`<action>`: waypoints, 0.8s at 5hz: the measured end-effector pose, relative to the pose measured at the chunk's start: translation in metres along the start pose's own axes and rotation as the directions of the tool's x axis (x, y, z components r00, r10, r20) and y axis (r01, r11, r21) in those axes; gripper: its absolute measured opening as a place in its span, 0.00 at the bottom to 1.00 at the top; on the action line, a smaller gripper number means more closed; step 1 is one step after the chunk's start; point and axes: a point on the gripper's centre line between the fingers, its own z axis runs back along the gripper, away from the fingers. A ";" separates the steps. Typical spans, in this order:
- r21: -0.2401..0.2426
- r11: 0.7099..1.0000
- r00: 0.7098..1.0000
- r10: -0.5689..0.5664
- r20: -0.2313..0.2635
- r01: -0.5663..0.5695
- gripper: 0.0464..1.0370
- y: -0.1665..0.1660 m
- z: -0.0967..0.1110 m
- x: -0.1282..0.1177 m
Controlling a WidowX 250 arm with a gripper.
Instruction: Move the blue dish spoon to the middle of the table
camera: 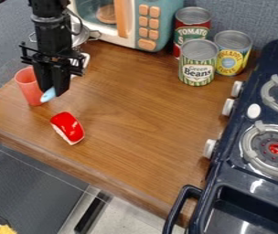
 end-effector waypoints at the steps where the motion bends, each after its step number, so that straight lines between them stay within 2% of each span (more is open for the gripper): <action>1: -0.005 0.999 0.999 0.032 -0.010 -0.032 0.26 0.009 -0.001 -0.001; 4: -0.018 0.998 0.998 0.056 -0.021 -0.056 0.26 0.012 0.004 -0.002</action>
